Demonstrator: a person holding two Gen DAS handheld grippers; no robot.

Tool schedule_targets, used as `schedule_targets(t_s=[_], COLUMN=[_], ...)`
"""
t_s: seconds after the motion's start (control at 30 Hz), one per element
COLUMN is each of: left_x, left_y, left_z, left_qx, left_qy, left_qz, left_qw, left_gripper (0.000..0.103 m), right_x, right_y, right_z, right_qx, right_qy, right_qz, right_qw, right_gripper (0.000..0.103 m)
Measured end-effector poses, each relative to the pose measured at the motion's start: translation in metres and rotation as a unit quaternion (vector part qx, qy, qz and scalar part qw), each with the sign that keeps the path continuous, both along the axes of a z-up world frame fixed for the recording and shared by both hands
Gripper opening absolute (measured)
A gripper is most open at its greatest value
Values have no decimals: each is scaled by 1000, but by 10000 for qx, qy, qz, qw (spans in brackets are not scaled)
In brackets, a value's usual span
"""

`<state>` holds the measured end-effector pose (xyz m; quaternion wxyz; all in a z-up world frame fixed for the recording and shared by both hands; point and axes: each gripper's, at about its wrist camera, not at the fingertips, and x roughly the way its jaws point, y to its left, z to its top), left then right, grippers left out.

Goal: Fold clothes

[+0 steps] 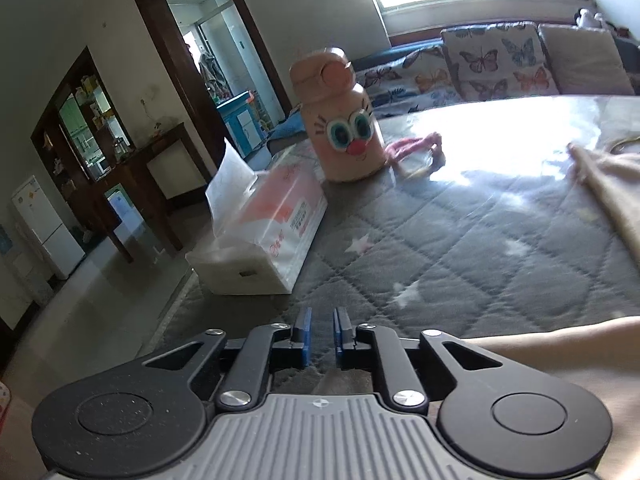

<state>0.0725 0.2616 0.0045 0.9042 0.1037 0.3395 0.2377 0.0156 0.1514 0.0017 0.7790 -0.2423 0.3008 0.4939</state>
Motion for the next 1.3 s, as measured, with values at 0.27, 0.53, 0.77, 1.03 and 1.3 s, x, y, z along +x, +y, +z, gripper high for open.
schedule_targets(t_s=[0.27, 0.53, 0.77, 1.03, 1.3], left_x=[-28, -31, -12, -5, -7], left_y=[-56, -127, -190, -237, -267], left_z=[23, 35, 27, 13, 5], left_qx=[-345, -623, -836, -934, -1052], left_qy=[-317, -443, -285, -17, 50], left_qz=[-652, -1516, -2206, -2704, -3030], left_qw=[9968, 9855, 9714, 9582, 9472], left_gripper=[53, 55, 55, 56, 58], right_x=[16, 29, 12, -9, -1], right_y=[-57, -151, -183, -210, -279], right_z=[27, 24, 3, 19, 36], right_qx=[348, 338, 234, 552, 859], right_qy=[224, 605, 1070, 1076, 840], right_qz=[-717, -1819, -1759, -1750, -2889], right_qw=[9966, 9809, 9783, 9771, 9498], right_gripper=[68, 68, 68, 68, 67])
